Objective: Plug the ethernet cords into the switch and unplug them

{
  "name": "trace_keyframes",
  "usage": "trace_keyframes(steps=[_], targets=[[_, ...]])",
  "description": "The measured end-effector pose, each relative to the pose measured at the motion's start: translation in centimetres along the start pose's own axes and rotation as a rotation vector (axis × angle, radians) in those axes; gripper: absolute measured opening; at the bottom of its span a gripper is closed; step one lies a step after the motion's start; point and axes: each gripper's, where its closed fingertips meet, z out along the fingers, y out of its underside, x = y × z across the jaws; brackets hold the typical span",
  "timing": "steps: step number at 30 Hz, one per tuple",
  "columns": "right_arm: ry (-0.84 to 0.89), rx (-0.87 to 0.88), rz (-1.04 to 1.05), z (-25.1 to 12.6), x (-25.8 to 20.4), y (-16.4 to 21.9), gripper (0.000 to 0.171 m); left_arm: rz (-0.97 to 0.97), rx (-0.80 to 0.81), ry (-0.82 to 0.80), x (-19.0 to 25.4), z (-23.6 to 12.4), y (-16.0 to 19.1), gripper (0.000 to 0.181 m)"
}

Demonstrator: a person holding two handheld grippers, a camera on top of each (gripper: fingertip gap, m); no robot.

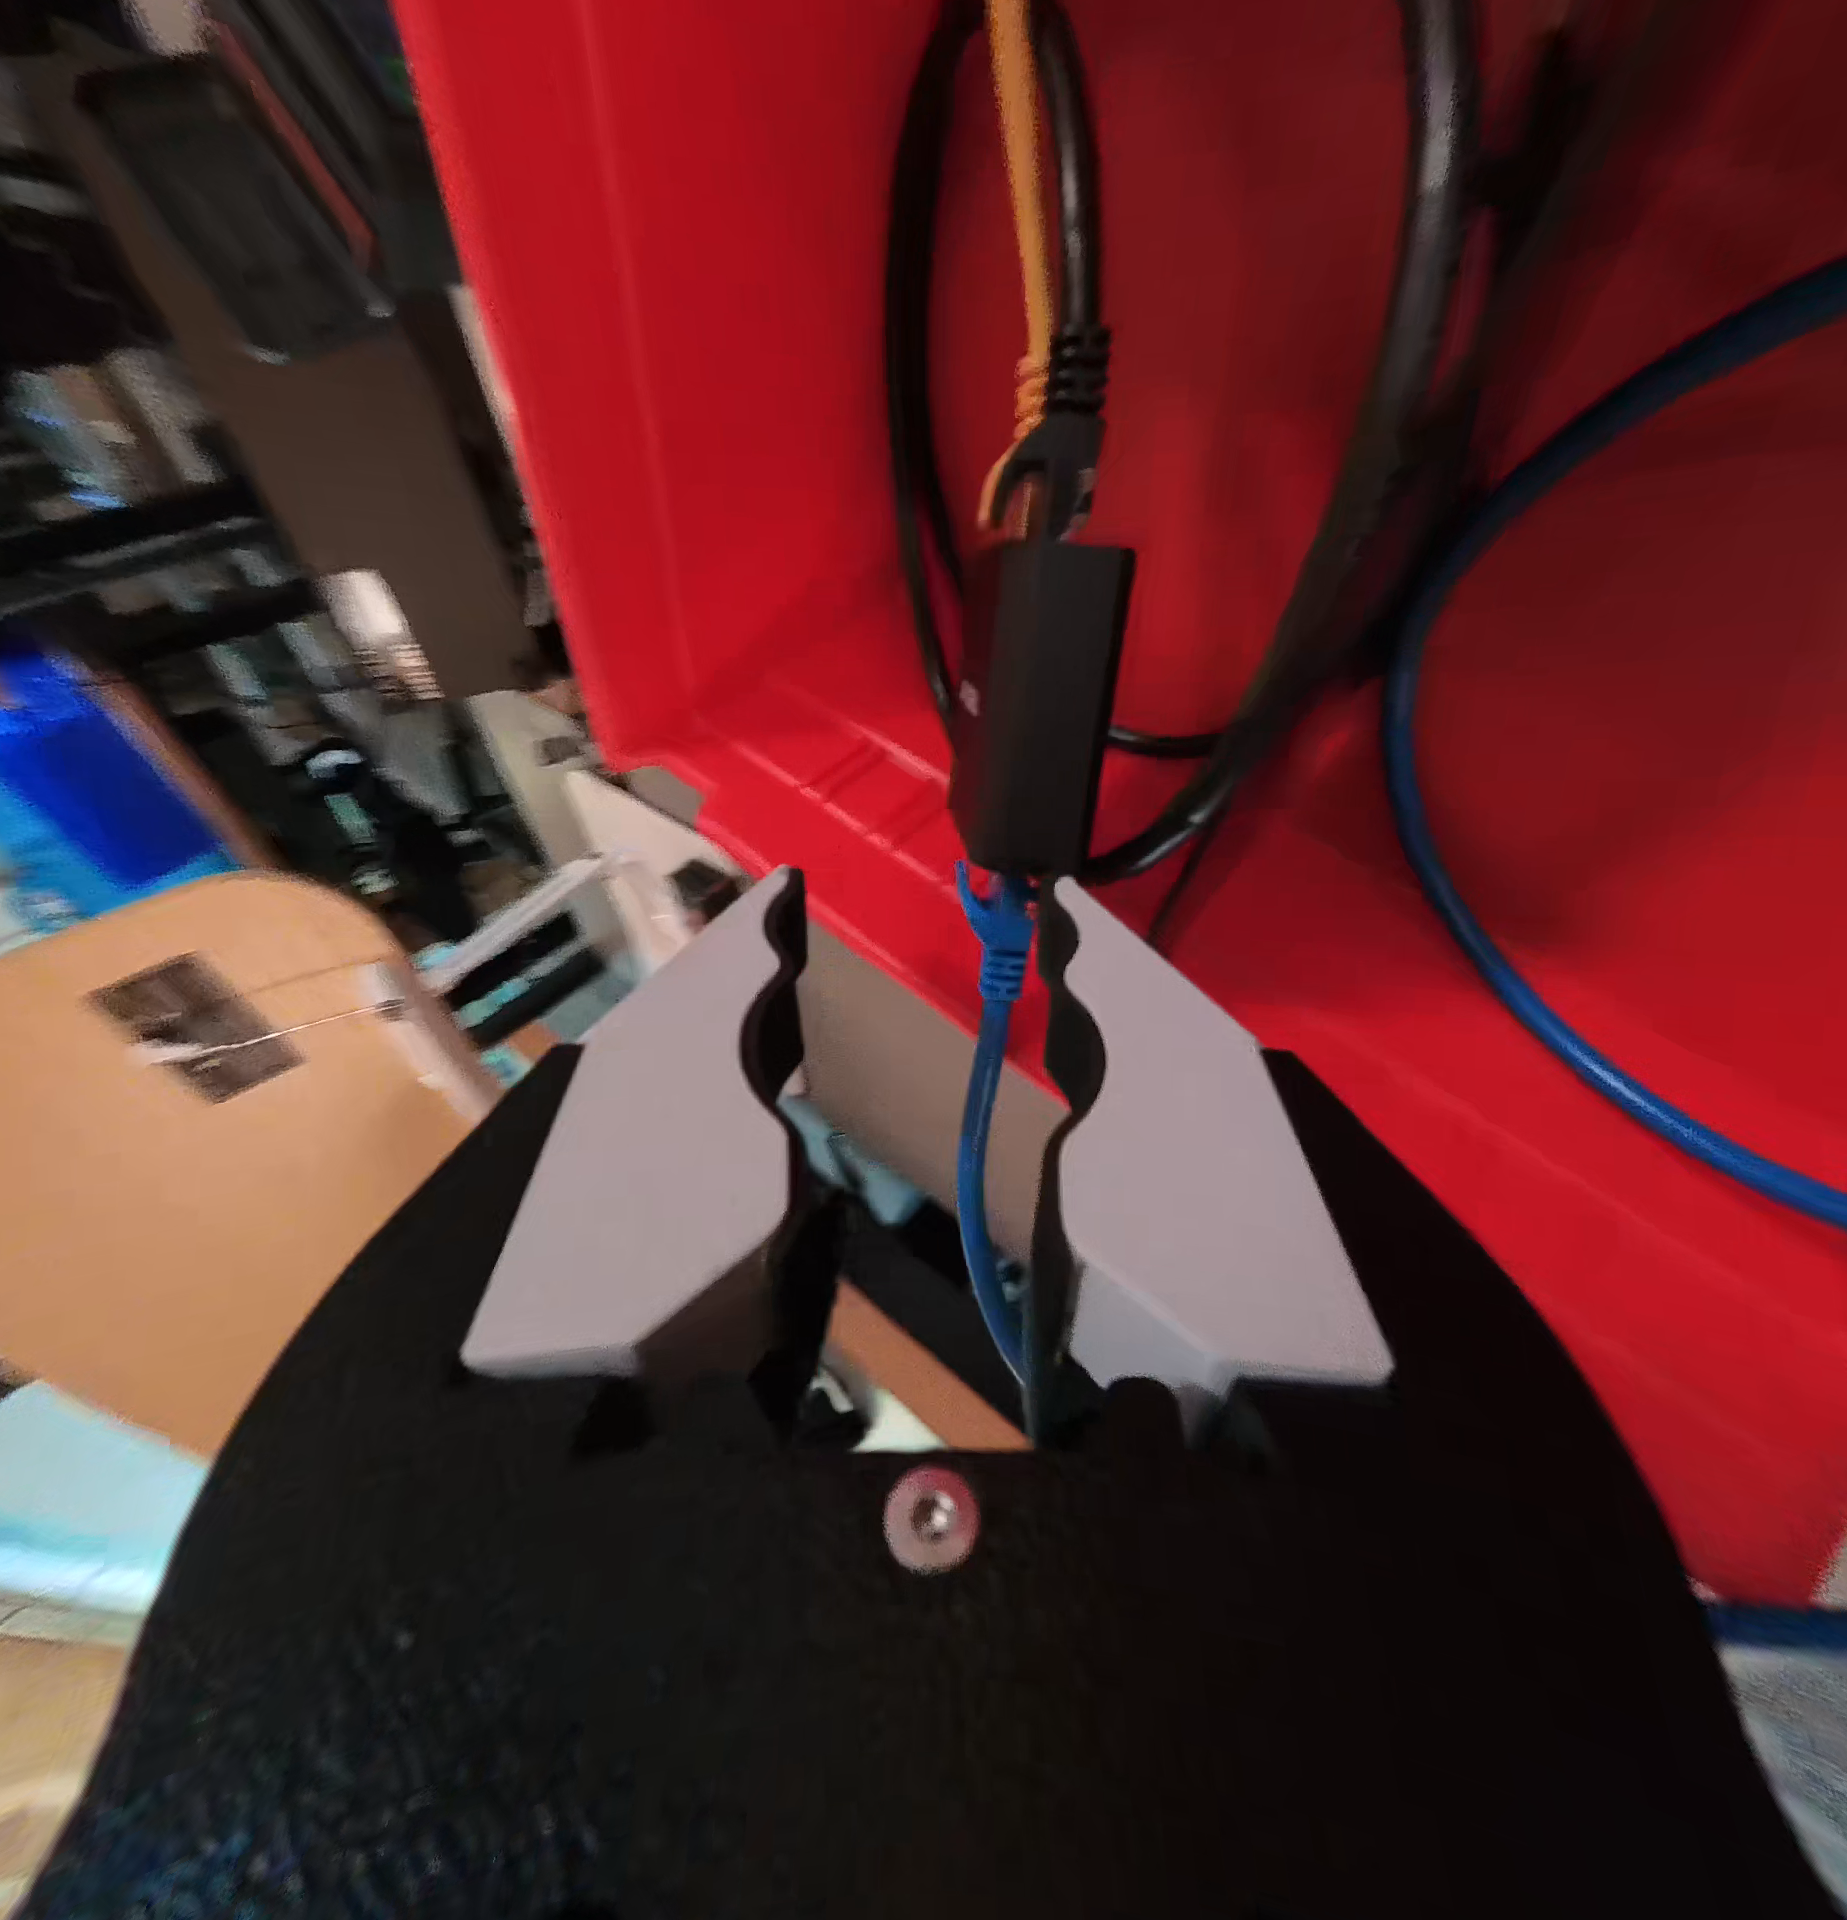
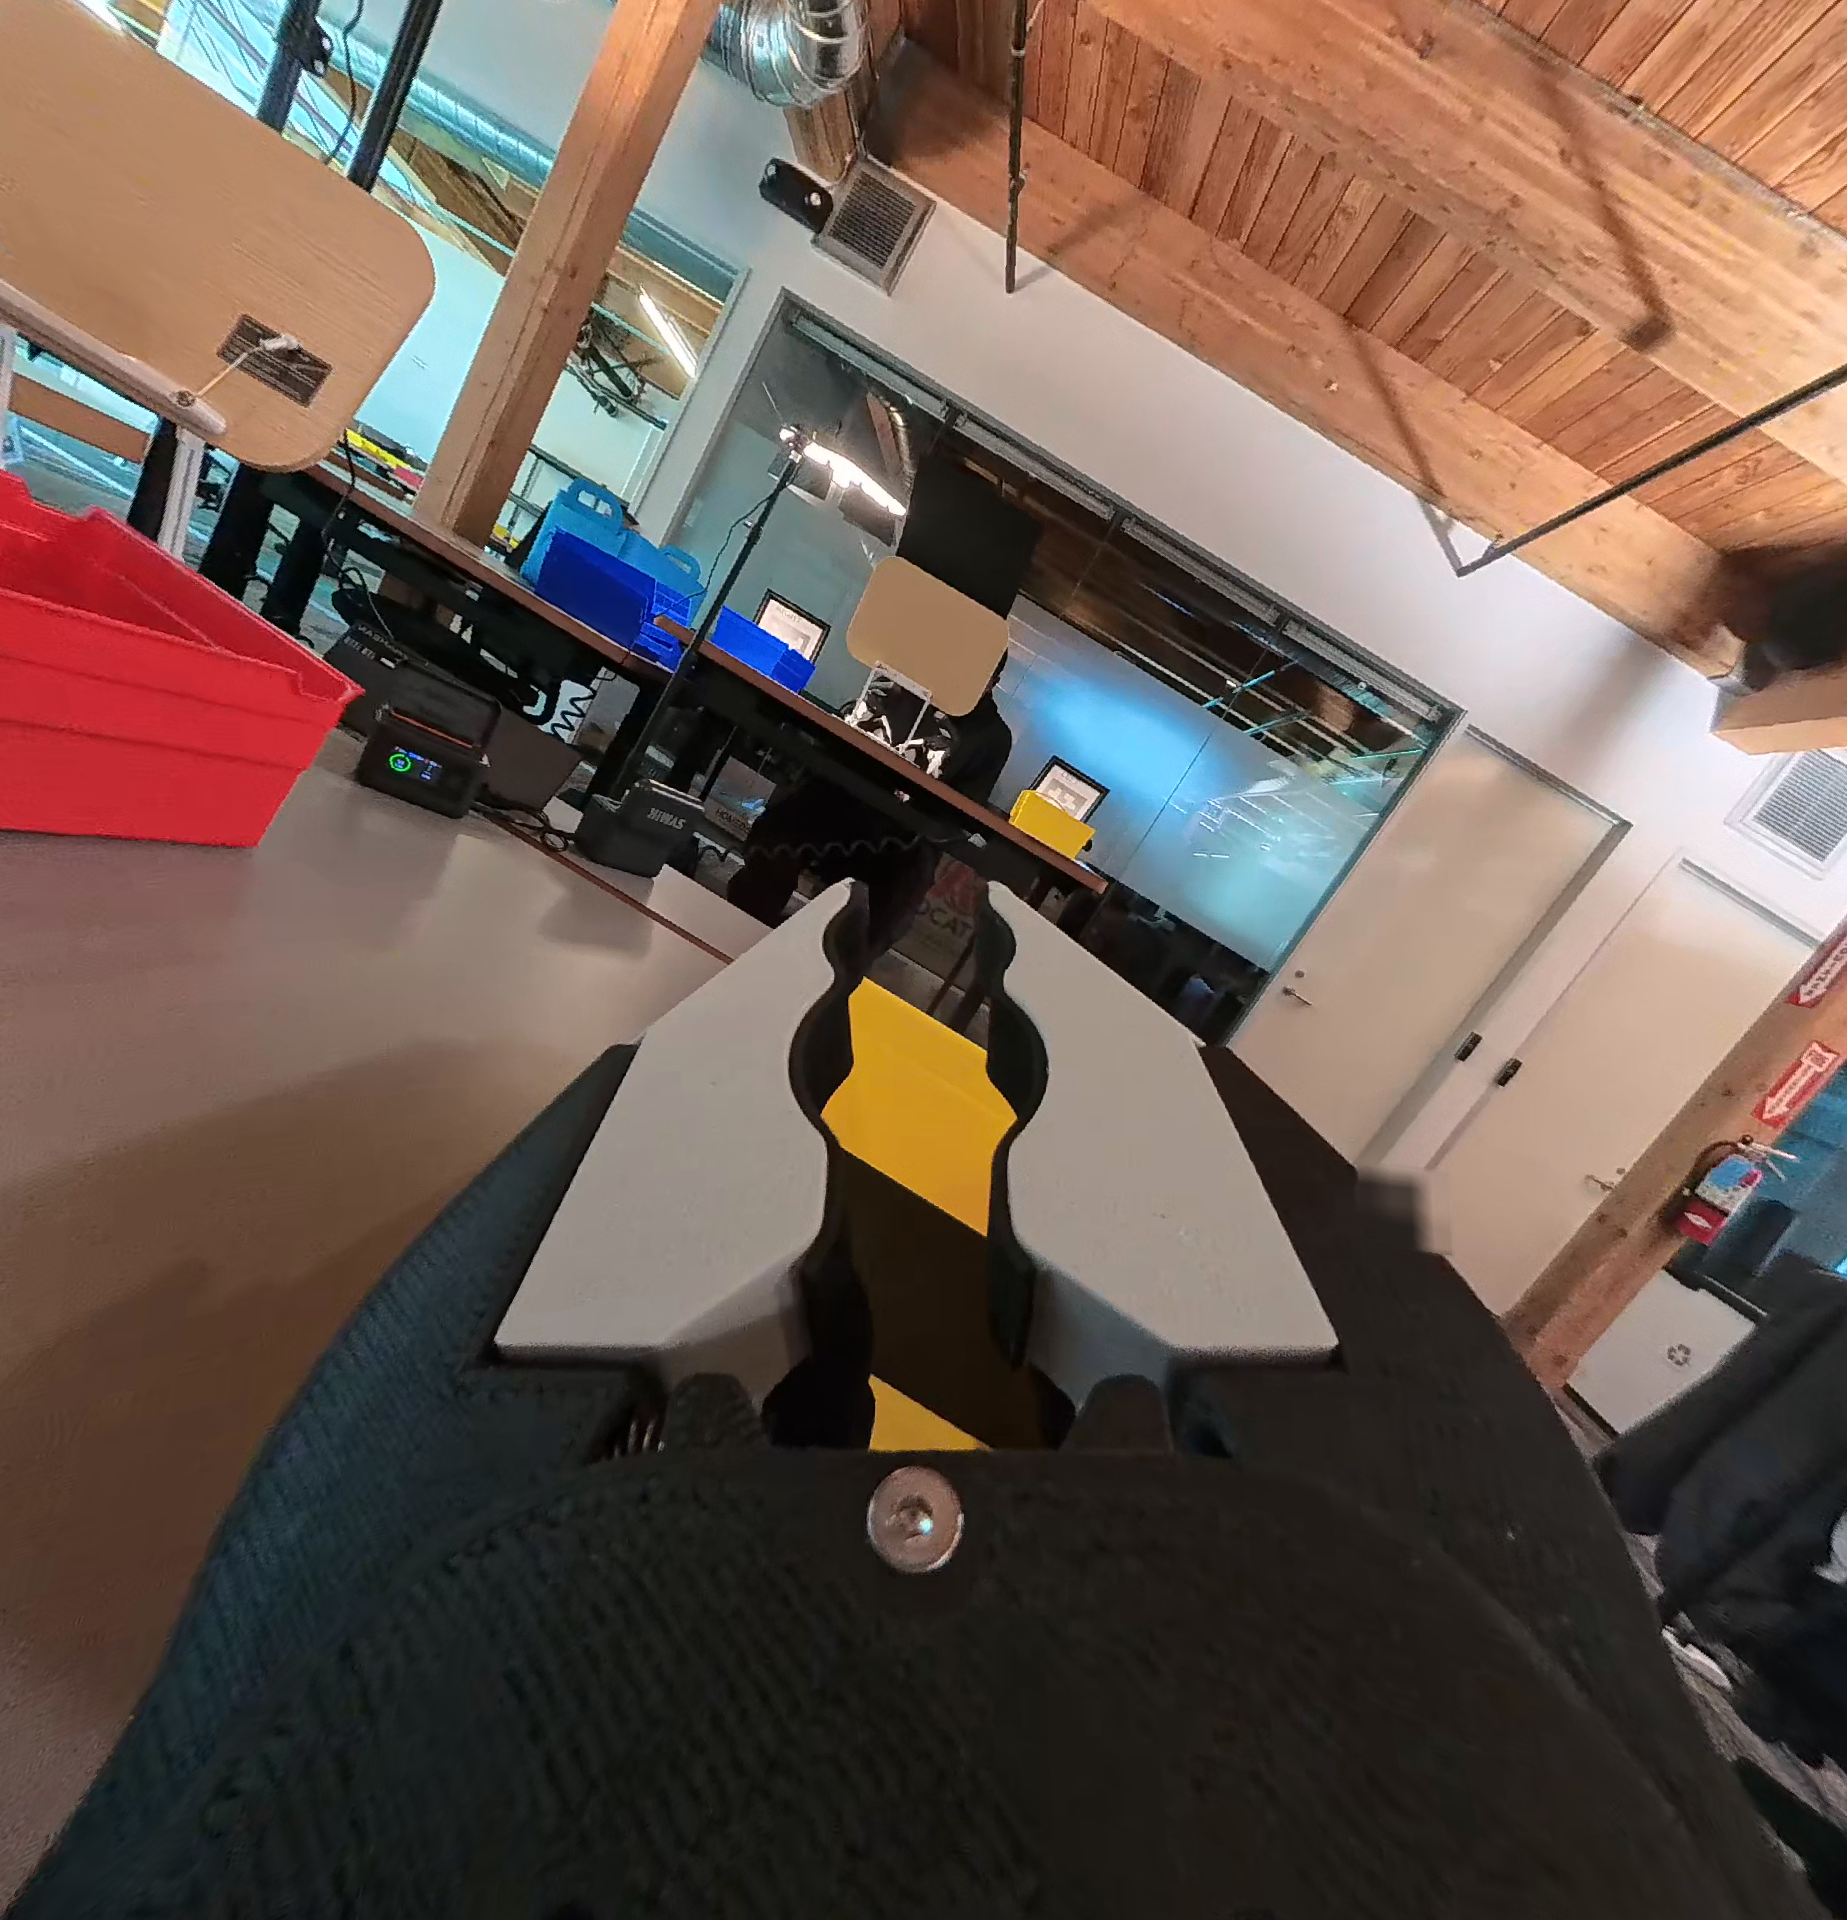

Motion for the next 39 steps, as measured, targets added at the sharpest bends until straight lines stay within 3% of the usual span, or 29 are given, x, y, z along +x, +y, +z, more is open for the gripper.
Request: trace_keyframes(steps=[2,8,14,19,22,26,33,39], targets=[[-0.004,0.002,0.001,0.0,-0.1,-0.1,0.018,0.016,0.003,-0.098,-0.9,0.2,0.0,0.035],[-0.012,-0.006,0.002,0.0,-0.2,0.0,0.017,-0.097,0.127,-0.094,-0.5,0.4,-1.3,0.036],[-0.024,-0.016,0.000,0.1,-0.4,0.1,0.017,-0.140,0.186,-0.017,-0.4,-0.8,-2.0,0.026],[-0.034,-0.022,0.002,0.1,-0.6,0.2,0.017,-0.219,0.299,0.145,0.1,-2.1,-4.9,0.031],[-0.037,-0.022,-0.002,0.0,-0.6,0.2,0.017,-0.195,0.208,0.238,1.1,-1.1,-4.8,0.037],[-0.040,-0.026,0.001,-0.1,-0.6,0.2,0.017,-0.143,0.133,0.246,1.1,0.2,-5.0,0.040],[-0.057,-0.035,-0.002,-0.1,-0.9,0.4,0.017,0.044,0.009,0.147,0.5,1.2,-5.1,0.051],[-0.059,-0.032,-0.008,-0.2,-1.1,0.3,0.017,0.137,-0.067,0.034,0.1,1.7,-4.6,0.035]])
